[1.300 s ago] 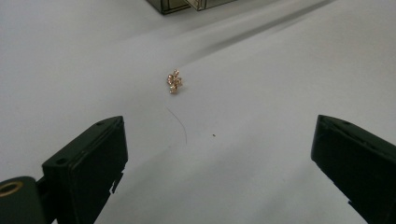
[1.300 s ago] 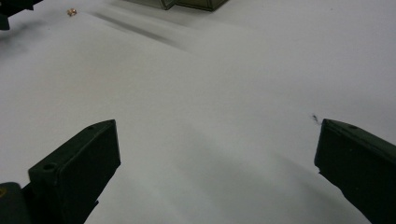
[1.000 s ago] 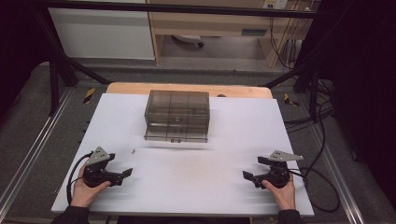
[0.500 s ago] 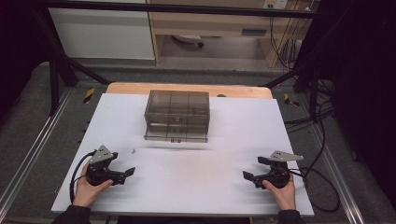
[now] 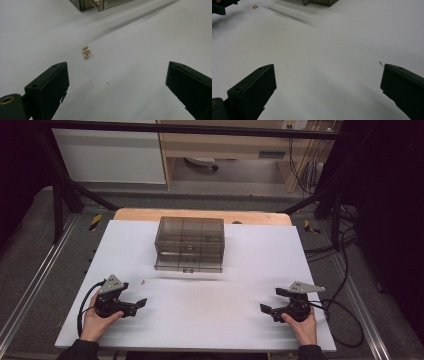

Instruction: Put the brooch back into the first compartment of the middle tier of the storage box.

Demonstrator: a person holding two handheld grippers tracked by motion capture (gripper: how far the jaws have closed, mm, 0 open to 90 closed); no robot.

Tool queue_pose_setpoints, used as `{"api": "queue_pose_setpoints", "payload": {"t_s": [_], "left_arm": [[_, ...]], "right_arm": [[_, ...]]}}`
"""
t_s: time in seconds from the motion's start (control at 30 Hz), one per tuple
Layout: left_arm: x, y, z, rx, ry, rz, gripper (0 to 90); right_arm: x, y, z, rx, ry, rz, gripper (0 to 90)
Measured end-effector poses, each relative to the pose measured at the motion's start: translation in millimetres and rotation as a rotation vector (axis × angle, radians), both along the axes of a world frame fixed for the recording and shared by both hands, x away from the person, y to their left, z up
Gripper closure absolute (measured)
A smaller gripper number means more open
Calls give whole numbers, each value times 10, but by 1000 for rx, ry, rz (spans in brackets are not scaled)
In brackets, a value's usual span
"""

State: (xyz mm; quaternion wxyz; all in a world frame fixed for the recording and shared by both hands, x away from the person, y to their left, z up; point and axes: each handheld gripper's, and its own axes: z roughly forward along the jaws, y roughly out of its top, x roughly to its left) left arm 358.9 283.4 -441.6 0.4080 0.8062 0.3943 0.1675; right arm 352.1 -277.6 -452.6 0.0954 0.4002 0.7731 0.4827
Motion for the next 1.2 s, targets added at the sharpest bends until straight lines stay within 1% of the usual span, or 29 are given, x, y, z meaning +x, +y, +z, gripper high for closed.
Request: {"api": "queue_pose_setpoints", "payload": {"t_s": [0.4,0.67,0.73,1.0,1.2], "left_arm": [[21,-40,56,11,0,15,56],[58,-71,133,14,-13,17,57],[67,-82,153,26,-16,16,57],[137,-115,215,27,-24,18,57],[195,-144,234,34,-24,19,57]], "right_arm": [[-1,6,3,10,0,8,5],[0,6,5,8,-2,11,5],[0,5,6,9,0,13,5],[0,5,6,6,-1,13,5],[-1,8,5,7,2,14,5]]}}
